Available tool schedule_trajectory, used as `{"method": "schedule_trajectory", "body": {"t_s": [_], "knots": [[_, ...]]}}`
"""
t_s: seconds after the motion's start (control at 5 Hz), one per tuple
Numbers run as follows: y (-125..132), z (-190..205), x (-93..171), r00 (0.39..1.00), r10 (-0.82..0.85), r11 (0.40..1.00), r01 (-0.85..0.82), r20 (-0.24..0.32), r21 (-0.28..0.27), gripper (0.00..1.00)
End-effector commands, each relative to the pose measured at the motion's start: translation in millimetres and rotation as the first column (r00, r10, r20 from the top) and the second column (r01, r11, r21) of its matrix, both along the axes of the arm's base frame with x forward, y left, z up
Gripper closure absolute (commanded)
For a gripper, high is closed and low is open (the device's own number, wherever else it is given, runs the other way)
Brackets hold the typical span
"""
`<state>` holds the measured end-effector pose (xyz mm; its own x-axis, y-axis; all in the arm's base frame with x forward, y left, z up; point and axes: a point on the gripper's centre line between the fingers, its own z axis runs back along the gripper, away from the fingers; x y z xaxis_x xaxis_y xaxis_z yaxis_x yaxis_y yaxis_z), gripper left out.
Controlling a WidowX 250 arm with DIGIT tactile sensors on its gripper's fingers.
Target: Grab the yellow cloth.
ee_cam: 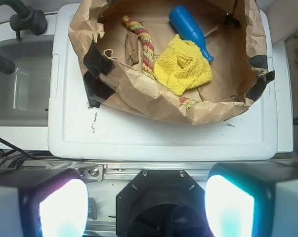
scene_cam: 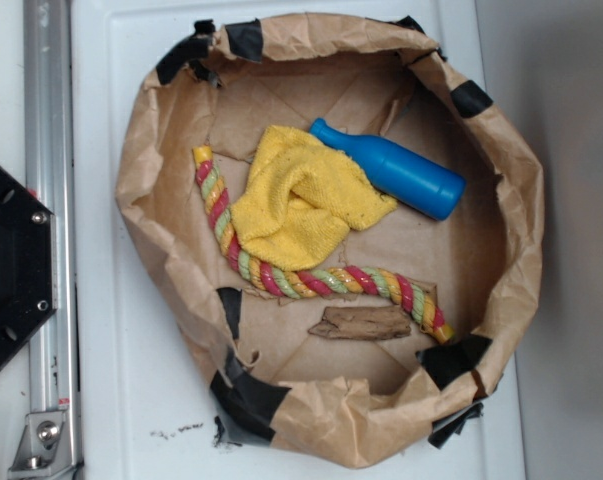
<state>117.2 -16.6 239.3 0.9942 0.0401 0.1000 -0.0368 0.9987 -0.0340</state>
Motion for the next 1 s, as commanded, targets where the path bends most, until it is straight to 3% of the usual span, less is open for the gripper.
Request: {"method": "schedule_trajectory", "body": {"t_s": [0.0, 0.2, 0.4, 0.6, 0.8], "knots": [[0.0, 0.0, 0.0, 1.0, 0.0, 1.0, 0.0, 0.0, 0.0, 0.0], [24.0, -21.9, 50.0, 0.979, 0.204, 0.978, -0.202, 0.027, -0.048, 0.0], [44.2, -52.0, 94.7, 0.912, 0.41, 0.904, -0.402, 0.028, -0.144, 0.0], [64.2, -89.1, 137.5, 0.787, 0.611, 0.789, -0.6, 0.078, -0.128, 0.0], [76.3, -140.6, 157.3, 0.817, 0.575, 0.818, -0.573, 0.053, -0.045, 0.0]]}}
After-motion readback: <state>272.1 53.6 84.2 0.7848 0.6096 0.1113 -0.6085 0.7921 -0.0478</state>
